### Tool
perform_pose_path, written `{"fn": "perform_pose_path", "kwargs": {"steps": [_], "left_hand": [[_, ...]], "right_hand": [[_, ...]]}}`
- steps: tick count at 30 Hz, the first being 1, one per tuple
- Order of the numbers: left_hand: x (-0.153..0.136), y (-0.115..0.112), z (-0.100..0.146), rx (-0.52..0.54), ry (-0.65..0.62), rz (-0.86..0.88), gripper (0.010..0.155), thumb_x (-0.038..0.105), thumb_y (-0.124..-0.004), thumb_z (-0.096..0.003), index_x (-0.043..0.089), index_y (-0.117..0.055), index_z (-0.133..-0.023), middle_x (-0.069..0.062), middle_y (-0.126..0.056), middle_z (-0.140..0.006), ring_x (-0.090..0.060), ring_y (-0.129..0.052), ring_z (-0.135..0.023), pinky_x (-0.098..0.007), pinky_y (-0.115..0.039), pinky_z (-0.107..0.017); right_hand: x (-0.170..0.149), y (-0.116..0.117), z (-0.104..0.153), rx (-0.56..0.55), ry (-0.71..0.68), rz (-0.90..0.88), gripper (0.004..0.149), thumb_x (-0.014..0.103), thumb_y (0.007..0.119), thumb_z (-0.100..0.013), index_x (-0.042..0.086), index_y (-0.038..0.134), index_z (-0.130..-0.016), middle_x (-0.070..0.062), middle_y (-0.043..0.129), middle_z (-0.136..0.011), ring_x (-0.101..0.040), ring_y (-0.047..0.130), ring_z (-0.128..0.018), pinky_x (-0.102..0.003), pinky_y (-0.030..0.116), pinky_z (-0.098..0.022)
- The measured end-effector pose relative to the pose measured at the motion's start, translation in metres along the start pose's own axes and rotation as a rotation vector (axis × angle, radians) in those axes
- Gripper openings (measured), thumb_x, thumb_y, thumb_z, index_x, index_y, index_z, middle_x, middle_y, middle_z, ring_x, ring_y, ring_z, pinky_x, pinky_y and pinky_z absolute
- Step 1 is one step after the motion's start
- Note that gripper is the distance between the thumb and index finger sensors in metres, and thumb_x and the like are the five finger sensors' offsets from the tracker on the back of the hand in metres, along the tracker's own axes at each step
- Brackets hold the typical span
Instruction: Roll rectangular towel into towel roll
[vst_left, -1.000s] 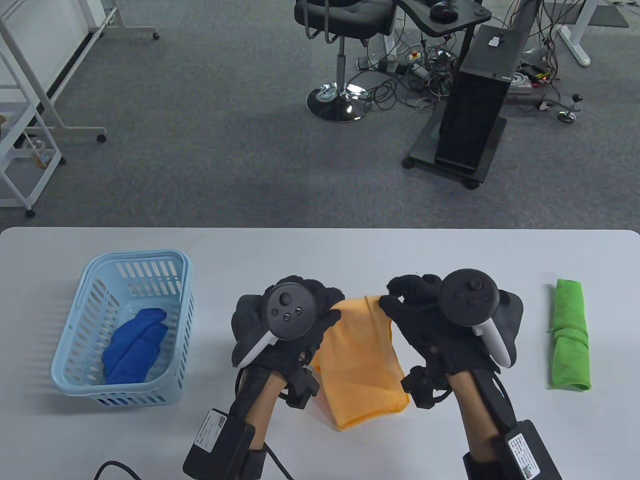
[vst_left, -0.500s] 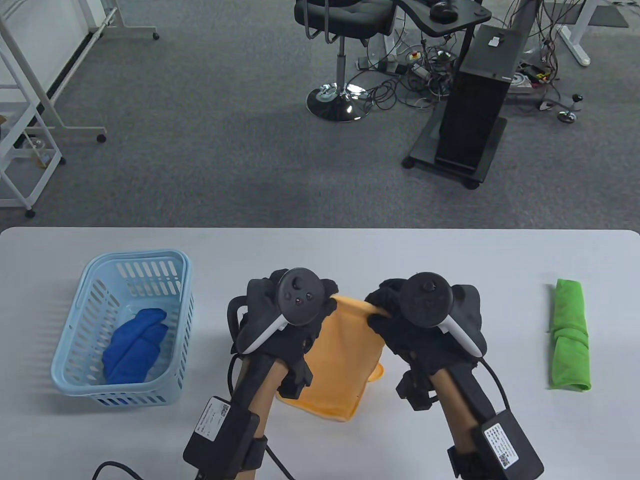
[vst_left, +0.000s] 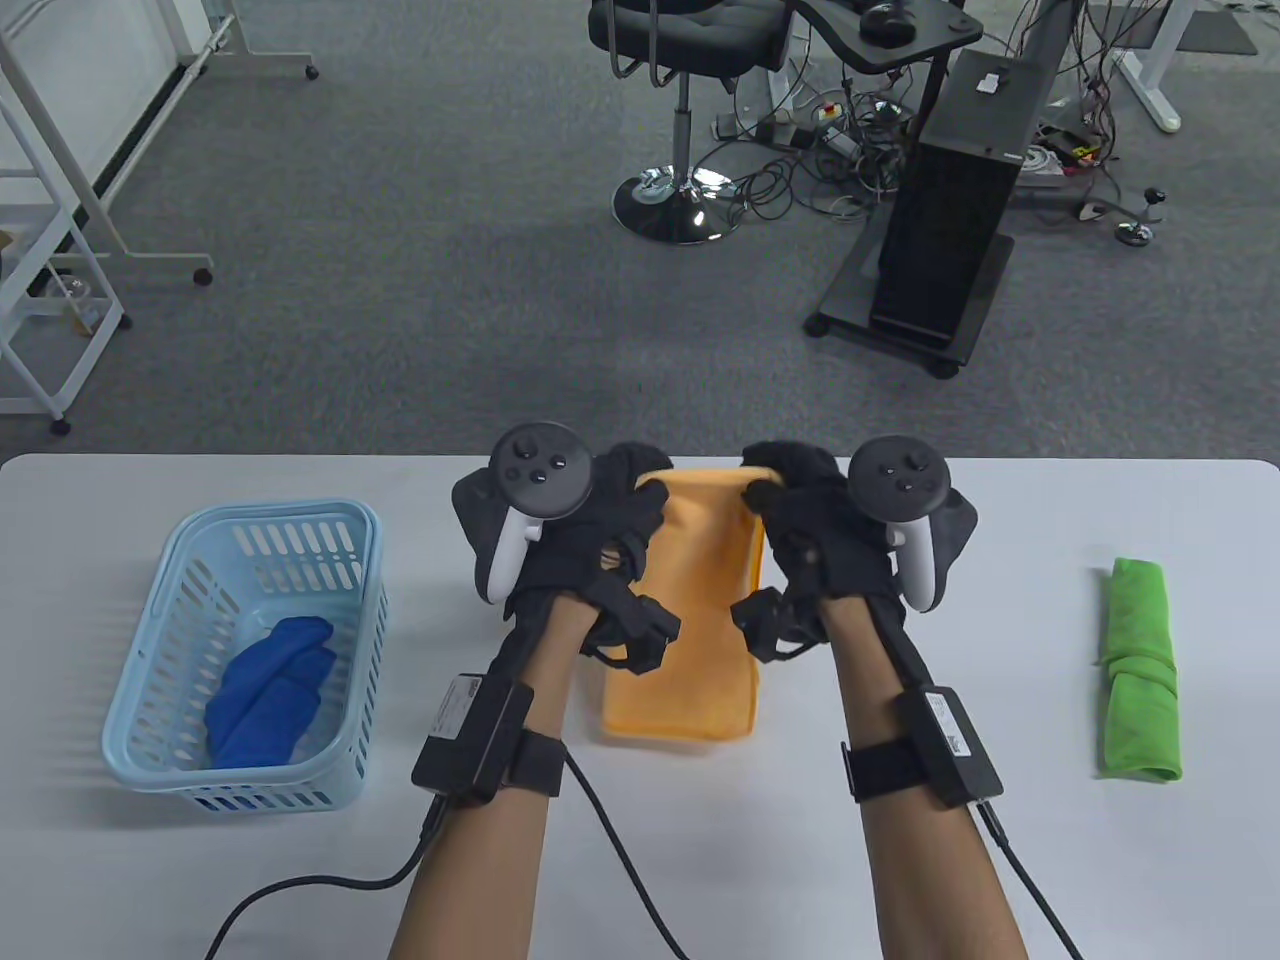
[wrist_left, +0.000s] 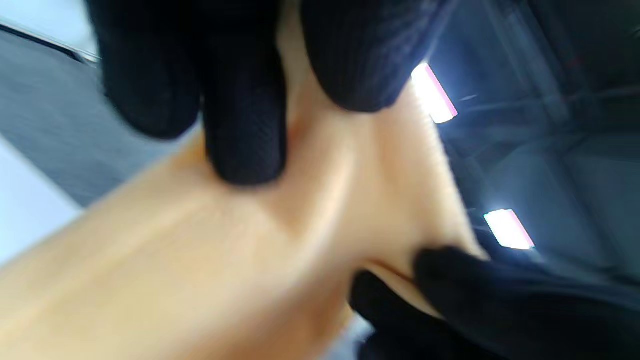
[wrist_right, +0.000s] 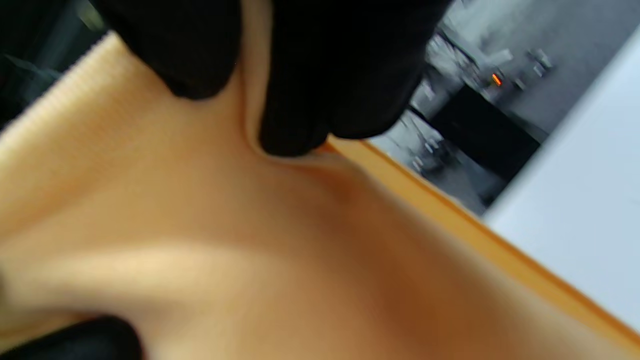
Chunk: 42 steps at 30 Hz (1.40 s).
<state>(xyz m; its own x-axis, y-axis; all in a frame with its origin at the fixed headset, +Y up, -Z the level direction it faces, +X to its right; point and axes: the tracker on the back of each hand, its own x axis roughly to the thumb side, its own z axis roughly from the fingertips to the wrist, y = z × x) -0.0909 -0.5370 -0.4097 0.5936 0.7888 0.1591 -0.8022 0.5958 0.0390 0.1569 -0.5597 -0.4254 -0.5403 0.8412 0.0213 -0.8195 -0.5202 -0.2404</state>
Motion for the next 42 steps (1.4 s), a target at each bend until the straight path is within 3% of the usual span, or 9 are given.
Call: {"fn": "perform_pose_path", "kwargs": {"steps": [5,8,13,17,19,26,32,36,42], "left_hand": [[0.037,0.02,-0.003,0.103,-0.222,-0.076,0.047,0.032,-0.09,-0.0394,0.024,-0.086,-0.085,-0.01,-0.081,-0.102,-0.02,-0.1,-0.081,-0.047,-0.078,-0.062],[0.035,0.008,0.008,0.086,-0.283,-0.143,0.047,0.033,-0.09,-0.0388,0.024,-0.085,-0.085,-0.011,-0.081,-0.102,-0.019,-0.1,-0.08,-0.046,-0.077,-0.063],[-0.034,-0.072,0.059,-0.062,-0.242,-0.481,0.047,0.034,-0.09,-0.0379,0.028,-0.08,-0.083,-0.012,-0.08,-0.101,-0.017,-0.102,-0.079,-0.044,-0.078,-0.062],[-0.11,-0.144,0.105,-0.431,-0.039,-0.635,0.046,0.039,-0.09,-0.0367,0.031,-0.084,-0.081,-0.01,-0.084,-0.1,-0.028,-0.106,-0.071,-0.053,-0.083,-0.052],[-0.126,-0.154,0.128,-0.452,-0.015,-0.688,0.045,0.042,-0.09,-0.0354,0.031,-0.088,-0.079,-0.011,-0.089,-0.096,-0.028,-0.106,-0.068,-0.052,-0.083,-0.05],[-0.122,-0.137,0.179,-0.493,0.044,-0.63,0.045,0.046,-0.085,-0.0379,0.029,-0.094,-0.079,-0.009,-0.091,-0.095,-0.035,-0.091,-0.083,-0.056,-0.073,-0.058],[-0.131,-0.133,0.191,-0.516,0.083,-0.577,0.046,0.043,-0.079,-0.0409,0.03,-0.094,-0.082,-0.01,-0.099,-0.081,-0.039,-0.086,-0.087,-0.059,-0.068,-0.062],[-0.138,-0.136,0.186,-0.46,0.064,-0.61,0.045,0.042,-0.08,-0.0398,0.027,-0.096,-0.08,-0.009,-0.103,-0.066,-0.033,-0.094,-0.079,-0.058,-0.072,-0.059],[-0.147,-0.139,0.182,-0.447,0.086,-0.631,0.046,0.045,-0.081,-0.0396,0.026,-0.097,-0.078,-0.008,-0.104,-0.062,-0.034,-0.094,-0.078,-0.059,-0.071,-0.059]], "right_hand": [[0.033,-0.045,-0.002,-0.063,-0.182,0.011,0.048,0.031,0.082,-0.033,0.027,0.081,-0.081,-0.006,0.064,-0.098,-0.011,0.09,-0.079,-0.035,0.082,-0.06],[0.024,-0.051,0.012,-0.065,-0.231,0.088,0.049,0.032,0.083,-0.033,0.026,0.082,-0.081,-0.006,0.064,-0.097,-0.011,0.09,-0.079,-0.037,0.081,-0.06],[-0.083,0.01,0.067,0.04,-0.182,0.254,0.05,0.031,0.085,-0.03,0.023,0.084,-0.079,-0.009,0.065,-0.096,-0.014,0.09,-0.078,-0.041,0.079,-0.059],[-0.16,0.06,0.116,0.271,-0.01,0.369,0.05,0.032,0.085,-0.03,0.022,0.085,-0.079,-0.01,0.066,-0.096,-0.019,0.091,-0.077,-0.044,0.08,-0.057],[-0.174,0.072,0.134,0.385,0.002,0.451,0.049,0.034,0.085,-0.031,0.023,0.086,-0.079,-0.009,0.067,-0.096,-0.022,0.09,-0.078,-0.046,0.079,-0.056],[-0.163,0.066,0.169,0.65,-0.049,0.578,0.051,0.04,0.082,-0.032,0.026,0.084,-0.081,-0.007,0.065,-0.098,-0.024,0.083,-0.08,-0.048,0.073,-0.06],[-0.167,0.063,0.187,0.735,-0.038,0.55,0.056,0.044,0.08,-0.032,0.025,0.083,-0.084,-0.01,0.064,-0.099,-0.027,0.081,-0.082,-0.052,0.07,-0.061],[-0.165,0.052,0.186,0.704,-0.032,0.588,0.075,0.049,0.08,-0.03,0.021,0.067,-0.098,-0.013,0.053,-0.103,-0.03,0.074,-0.086,-0.055,0.064,-0.064],[-0.157,0.033,0.184,0.459,-0.133,0.531,0.069,0.046,0.081,-0.03,0.026,0.07,-0.096,-0.01,0.05,-0.104,-0.03,0.071,-0.088,-0.056,0.061,-0.066]]}}
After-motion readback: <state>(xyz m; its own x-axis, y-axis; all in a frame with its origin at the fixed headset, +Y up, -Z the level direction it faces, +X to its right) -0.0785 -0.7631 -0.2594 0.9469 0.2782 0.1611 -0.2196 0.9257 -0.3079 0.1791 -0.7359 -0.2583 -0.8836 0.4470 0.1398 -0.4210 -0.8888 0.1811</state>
